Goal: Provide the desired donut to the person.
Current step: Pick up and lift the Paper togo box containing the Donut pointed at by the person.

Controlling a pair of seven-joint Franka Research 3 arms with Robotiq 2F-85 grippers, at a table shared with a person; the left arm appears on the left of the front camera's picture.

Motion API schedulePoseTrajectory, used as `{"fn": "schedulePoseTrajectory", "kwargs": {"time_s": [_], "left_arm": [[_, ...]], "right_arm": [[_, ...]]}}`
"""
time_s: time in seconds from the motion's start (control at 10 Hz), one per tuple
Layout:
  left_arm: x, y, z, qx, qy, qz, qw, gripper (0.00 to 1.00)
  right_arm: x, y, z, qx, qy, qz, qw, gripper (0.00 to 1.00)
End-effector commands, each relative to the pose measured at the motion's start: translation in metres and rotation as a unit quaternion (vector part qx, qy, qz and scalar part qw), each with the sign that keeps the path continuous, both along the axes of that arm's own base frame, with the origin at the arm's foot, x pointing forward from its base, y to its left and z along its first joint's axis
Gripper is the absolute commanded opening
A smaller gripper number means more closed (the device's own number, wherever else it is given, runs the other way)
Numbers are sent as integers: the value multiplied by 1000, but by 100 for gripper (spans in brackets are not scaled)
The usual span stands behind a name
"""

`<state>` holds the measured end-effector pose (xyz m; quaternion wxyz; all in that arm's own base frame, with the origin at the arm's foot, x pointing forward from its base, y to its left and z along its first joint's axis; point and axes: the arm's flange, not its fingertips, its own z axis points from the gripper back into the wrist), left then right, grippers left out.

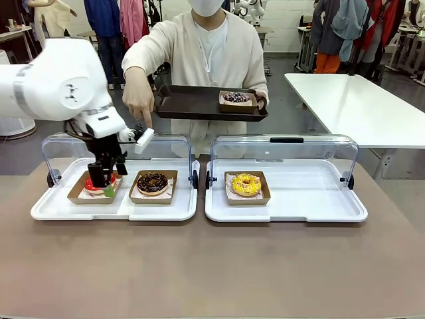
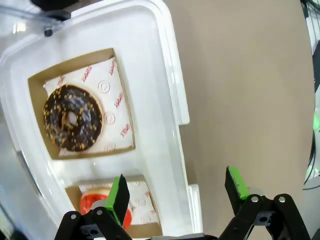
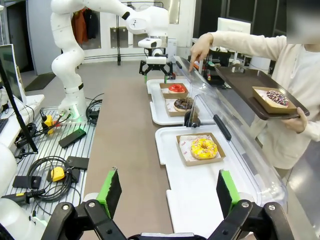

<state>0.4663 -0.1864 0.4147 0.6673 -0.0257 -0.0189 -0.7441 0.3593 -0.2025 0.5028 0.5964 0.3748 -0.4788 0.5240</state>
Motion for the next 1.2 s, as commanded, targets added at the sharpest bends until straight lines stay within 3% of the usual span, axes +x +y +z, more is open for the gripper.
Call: {"fn": "schedulePoseTrajectory", "kwargs": {"time_s": [0.0,0.4,1.1], "left_arm": [[17,-13,-21,32,-10,-10,999,100],[20,-27,-61,31,-39,-32,998,100],[27,-26,-72,49,-54,-7,997,100]], "right_arm": [[-1,0,0,3,4,4,1000,100],[-1,0,0,3,4,4,1000,100],[-1,0,0,3,4,4,1000,100]]}}
